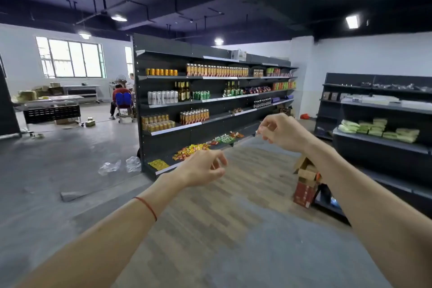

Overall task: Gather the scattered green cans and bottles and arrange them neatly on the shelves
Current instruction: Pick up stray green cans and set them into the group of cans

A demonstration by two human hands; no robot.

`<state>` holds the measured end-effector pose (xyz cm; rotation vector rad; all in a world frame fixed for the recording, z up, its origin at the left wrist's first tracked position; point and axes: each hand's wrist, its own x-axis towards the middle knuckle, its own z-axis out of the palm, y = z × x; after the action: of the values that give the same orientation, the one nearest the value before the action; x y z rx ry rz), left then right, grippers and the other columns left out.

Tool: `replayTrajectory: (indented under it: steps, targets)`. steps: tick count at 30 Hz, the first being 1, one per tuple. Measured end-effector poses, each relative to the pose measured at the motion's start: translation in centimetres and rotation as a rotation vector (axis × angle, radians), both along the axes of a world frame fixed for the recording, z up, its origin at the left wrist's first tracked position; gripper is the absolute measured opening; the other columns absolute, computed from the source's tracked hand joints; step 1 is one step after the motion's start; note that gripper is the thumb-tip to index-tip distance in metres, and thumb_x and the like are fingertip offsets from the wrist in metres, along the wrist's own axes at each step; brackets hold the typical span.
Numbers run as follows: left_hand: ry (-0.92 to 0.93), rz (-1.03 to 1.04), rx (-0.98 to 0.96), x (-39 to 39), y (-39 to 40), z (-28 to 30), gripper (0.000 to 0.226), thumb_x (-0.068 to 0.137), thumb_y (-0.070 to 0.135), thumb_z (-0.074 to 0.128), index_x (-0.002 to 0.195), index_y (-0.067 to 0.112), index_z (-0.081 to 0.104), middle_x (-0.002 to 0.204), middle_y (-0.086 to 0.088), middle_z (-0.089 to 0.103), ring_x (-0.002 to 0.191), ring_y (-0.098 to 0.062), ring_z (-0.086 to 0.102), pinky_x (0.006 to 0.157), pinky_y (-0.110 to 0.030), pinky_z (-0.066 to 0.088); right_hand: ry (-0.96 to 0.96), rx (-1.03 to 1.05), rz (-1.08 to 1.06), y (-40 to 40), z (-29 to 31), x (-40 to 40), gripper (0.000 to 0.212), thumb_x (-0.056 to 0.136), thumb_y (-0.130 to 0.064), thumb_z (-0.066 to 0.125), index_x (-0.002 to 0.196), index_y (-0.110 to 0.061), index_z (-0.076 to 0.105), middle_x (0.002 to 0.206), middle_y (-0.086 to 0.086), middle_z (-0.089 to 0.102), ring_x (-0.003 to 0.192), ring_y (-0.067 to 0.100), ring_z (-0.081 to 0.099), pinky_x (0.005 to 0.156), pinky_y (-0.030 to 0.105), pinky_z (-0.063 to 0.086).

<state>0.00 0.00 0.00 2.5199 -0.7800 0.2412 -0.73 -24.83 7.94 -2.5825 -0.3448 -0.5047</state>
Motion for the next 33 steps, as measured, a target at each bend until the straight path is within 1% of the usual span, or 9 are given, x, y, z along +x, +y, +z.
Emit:
replayTrajectory:
  steps: [6,9,13,16,19,22,24,29,33]
  targets:
    - [0.035,0.037,0.076,10.9,-0.7,-0.4,0.019,0.101,0.033,0.065,0.116,0.023,0.069,0.101,0.004,0.069,0.097,-0.016,0.069,0.09,-0.036,0.057,0.095,-0.09,-0.045,-1.3,-1.1,10.9,0.018,0.103,-0.025,0.059,0.096,-0.013,0.071,0.086,0.003,0.076,0.083,0.022,0.072,0.083,0.039,0.058]
    - [0.064,0.047,0.129,17.8,-0.6,-0.1,0.019,0.1,0.033,0.062,0.117,0.025,0.068,0.101,0.006,0.065,0.098,-0.019,0.069,0.09,-0.038,0.057,0.165,-0.11,-0.058,-1.7,-0.9,18.1,0.019,0.104,-0.025,0.058,0.093,-0.015,0.068,0.084,0.002,0.074,0.08,0.021,0.071,0.072,0.033,0.055]
    - [0.104,0.053,0.139,27.2,-0.9,0.8,0.021,0.099,0.031,0.061,0.119,0.025,0.068,0.105,0.004,0.063,0.103,-0.021,0.066,0.095,-0.04,0.056,0.257,-0.169,-0.053,-2.2,-1.0,27.2,0.019,0.104,-0.026,0.058,0.096,-0.014,0.069,0.086,0.004,0.075,0.077,0.017,0.069,0.066,0.026,0.049]
    - [0.105,0.05,0.077,34.3,-2.2,0.6,0.021,0.1,0.03,0.061,0.119,0.023,0.068,0.109,0.0,0.068,0.106,-0.023,0.068,0.096,-0.042,0.057,0.188,-0.111,-0.072,-3.0,-2.0,33.1,0.02,0.104,-0.026,0.058,0.095,-0.012,0.071,0.086,0.005,0.077,0.076,0.018,0.07,0.062,0.022,0.045]
    - [0.109,0.023,0.021,40.5,-4.6,-0.8,0.02,0.102,0.028,0.063,0.119,0.019,0.069,0.108,0.001,0.068,0.102,-0.019,0.067,0.091,-0.034,0.055,0.179,-0.091,-0.062,-4.3,-3.9,38.3,0.021,0.104,-0.027,0.059,0.088,-0.017,0.068,0.088,0.003,0.076,0.077,0.018,0.068,0.07,0.028,0.051]
    - [0.136,-0.028,0.078,47.5,-7.8,-2.7,0.02,0.102,0.028,0.064,0.119,0.019,0.068,0.108,0.003,0.068,0.1,-0.016,0.066,0.086,-0.031,0.054,0.208,-0.102,-0.067,-6.5,-6.1,44.6,0.019,0.103,-0.025,0.06,0.096,-0.012,0.071,0.094,0.007,0.076,0.085,0.021,0.067,0.083,0.035,0.054]
    - [0.144,-0.044,0.103,52.6,-10.2,-4.0,0.018,0.101,0.029,0.065,0.117,0.02,0.067,0.107,0.004,0.068,0.099,-0.015,0.067,0.084,-0.029,0.053,0.212,-0.091,-0.075,-8.6,-7.7,49.7,0.022,0.103,-0.026,0.059,0.099,-0.008,0.072,0.095,0.008,0.077,0.087,0.023,0.068,0.084,0.038,0.055]
    - [0.159,-0.046,0.128,65.2,-15.6,-6.0,0.017,0.1,0.03,0.065,0.115,0.022,0.068,0.103,0.007,0.071,0.095,-0.009,0.069,0.085,-0.031,0.059,0.19,-0.077,-0.049,-15.0,-10.2,63.3,0.021,0.103,-0.025,0.057,0.084,-0.019,0.064,0.085,0.005,0.073,0.078,0.022,0.062,0.077,0.036,0.051]
    - [0.174,0.002,0.155,77.1,-20.4,-5.3,0.018,0.1,0.031,0.062,0.115,0.024,0.07,0.102,0.007,0.072,0.093,-0.01,0.068,0.086,-0.029,0.057,0.181,0.005,-0.058,-20.3,-9.4,76.3,0.036,0.099,-0.022,0.053,0.064,-0.029,0.051,0.076,0.002,0.068,0.071,0.02,0.058,0.066,0.032,0.043]
